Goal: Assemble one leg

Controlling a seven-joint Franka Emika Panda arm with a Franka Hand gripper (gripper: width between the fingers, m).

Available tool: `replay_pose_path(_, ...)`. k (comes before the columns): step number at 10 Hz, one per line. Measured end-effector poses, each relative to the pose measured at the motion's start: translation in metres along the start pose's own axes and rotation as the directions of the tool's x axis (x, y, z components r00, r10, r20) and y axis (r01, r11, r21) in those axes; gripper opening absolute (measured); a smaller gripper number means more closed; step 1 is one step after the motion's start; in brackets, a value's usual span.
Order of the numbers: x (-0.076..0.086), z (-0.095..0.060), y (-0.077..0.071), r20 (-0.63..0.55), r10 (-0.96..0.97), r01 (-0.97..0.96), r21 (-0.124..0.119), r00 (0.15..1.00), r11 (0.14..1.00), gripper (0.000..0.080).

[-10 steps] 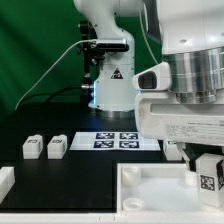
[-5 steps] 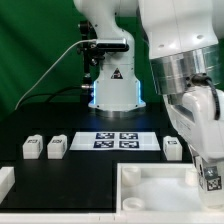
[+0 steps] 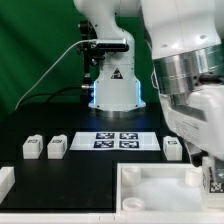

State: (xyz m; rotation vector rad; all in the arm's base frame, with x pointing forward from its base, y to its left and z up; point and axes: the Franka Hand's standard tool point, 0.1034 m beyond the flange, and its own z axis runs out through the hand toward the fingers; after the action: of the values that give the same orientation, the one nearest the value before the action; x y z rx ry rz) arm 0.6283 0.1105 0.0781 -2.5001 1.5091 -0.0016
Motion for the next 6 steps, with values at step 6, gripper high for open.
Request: replay_pose_path(6,0.0023,0.0092,-0.0022,0.014,-0.787,0.782,-0.116,0.617,0.612,0.0648)
